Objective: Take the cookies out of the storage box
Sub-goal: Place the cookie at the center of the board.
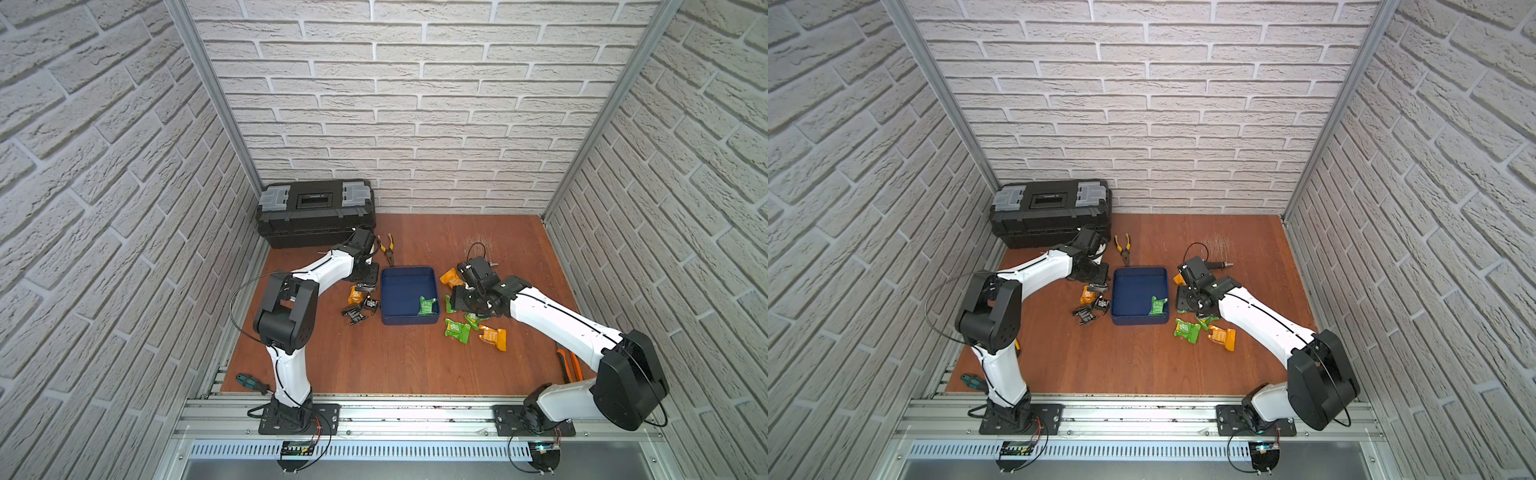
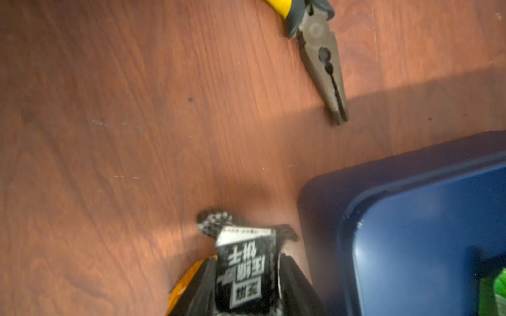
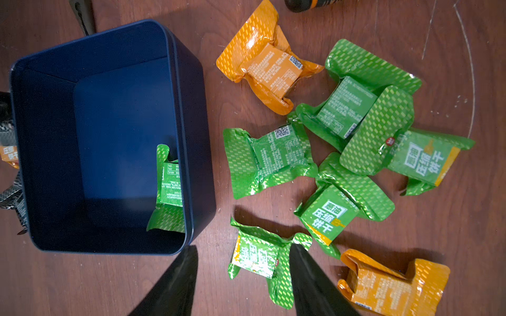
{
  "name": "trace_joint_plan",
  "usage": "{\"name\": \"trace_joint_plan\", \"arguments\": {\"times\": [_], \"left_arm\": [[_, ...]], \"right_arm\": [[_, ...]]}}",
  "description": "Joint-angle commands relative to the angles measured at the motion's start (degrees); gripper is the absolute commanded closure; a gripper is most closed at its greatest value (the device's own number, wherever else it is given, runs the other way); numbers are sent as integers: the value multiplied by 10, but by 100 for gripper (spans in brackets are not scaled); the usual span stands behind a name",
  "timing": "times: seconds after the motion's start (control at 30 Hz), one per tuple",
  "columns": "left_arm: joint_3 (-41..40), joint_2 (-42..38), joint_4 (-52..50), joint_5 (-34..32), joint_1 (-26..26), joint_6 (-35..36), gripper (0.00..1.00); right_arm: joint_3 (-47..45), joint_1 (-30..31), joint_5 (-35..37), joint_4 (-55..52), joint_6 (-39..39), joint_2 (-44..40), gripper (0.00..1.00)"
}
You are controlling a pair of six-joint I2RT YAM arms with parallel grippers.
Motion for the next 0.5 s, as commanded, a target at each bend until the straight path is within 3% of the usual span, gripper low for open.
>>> {"name": "trace_joint_plan", "arguments": {"times": [0.0, 0.23, 0.47], "left_arm": [[5, -3, 17, 14, 4, -9, 51], [-8, -64, 34, 8, 4, -24, 45], [-88, -186, 96, 39, 2, -102, 45]], "right_arm": [[4, -3, 7, 0, -1, -2, 41], [11, -3, 7, -1, -4, -2, 41], [36, 9, 0, -6, -16, 12, 43]]}}
